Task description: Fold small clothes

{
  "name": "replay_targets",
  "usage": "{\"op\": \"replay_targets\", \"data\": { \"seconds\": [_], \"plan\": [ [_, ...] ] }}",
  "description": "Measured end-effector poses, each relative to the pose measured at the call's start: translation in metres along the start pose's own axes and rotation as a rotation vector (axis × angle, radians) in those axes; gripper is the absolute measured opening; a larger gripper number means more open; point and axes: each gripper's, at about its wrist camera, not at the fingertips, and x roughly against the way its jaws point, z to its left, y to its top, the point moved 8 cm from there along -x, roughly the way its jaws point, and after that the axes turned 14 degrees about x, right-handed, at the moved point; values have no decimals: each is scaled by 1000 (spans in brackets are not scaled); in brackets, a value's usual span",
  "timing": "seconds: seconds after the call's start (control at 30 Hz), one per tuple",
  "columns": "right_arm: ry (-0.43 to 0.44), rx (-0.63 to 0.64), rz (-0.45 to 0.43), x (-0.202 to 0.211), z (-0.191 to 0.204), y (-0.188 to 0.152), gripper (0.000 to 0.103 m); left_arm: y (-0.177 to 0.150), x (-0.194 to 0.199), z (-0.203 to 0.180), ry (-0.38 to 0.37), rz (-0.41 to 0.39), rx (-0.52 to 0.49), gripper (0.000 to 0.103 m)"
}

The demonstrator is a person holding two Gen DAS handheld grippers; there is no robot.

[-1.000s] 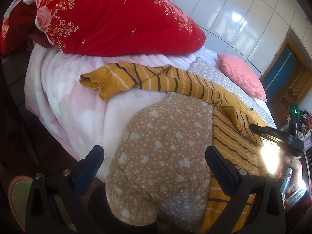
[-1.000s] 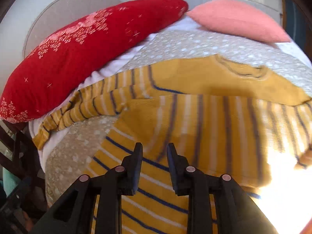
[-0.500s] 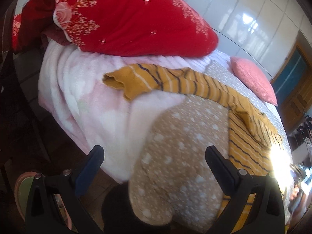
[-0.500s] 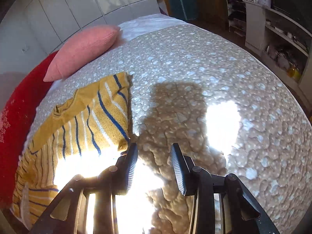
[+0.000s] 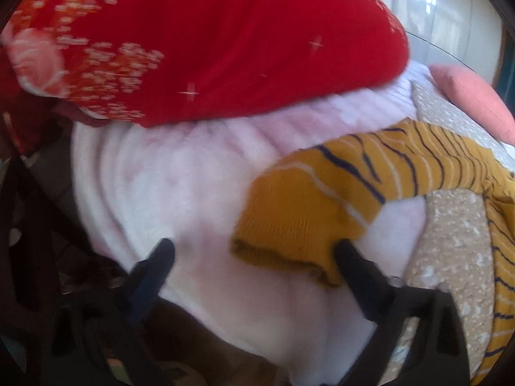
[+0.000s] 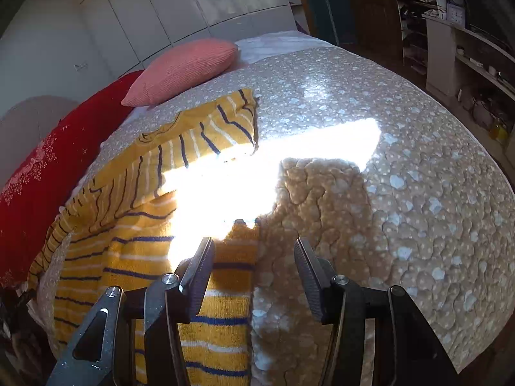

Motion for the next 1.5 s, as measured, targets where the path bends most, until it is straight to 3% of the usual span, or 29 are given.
{"op": "replay_targets", "data": {
  "seconds": [0.03,0.07,0.1,0.27,0.47,0.57,0.6,0.63,0.67,0.7,0.8,0.93,1.1,1.27,1.4,1.5],
  "plan": [
    [-4,0,4,-2,2,-1,55,1,0,-5,-44,26,2,46],
    [-6,2,5,-2,2,-2,55,6,5,-9,-49,27,1,34],
    [-7,3,4,-2,3,-1,55,8,12,-14,-54,21,-7,6],
    [13,10,-30,2,9,3,55,23,73,-57,-238,-1,7,7],
    [71,19,-57,11,22,-5,55,7,173,-172,-529,-27,-87,7],
    [78,34,-81,20,24,-9,55,-34,214,-243,-694,5,-187,12],
    [78,41,-84,22,23,-11,55,-54,225,-267,-756,32,-232,26],
    [76,47,-85,24,23,-13,55,-69,229,-283,-794,60,-265,58],
    [74,50,-85,26,21,-15,55,-93,233,-302,-832,98,-307,74],
    [71,51,-86,28,18,-17,55,-110,234,-312,-839,109,-326,88],
    [70,35,-88,35,8,-23,55,-167,226,-325,-808,154,-428,88],
    [87,31,-96,46,2,-20,56,-195,198,-294,-691,186,-462,88],
    [203,82,-97,43,38,-9,58,-159,169,-229,-569,193,-316,88],
    [339,232,-70,19,126,9,58,-131,154,-177,-508,175,-172,88],
    [379,347,-17,-18,196,19,58,-130,157,-161,-481,142,-164,88],
    [349,431,57,-57,232,17,58,-124,156,-156,-464,117,-172,88]
  ]
}}
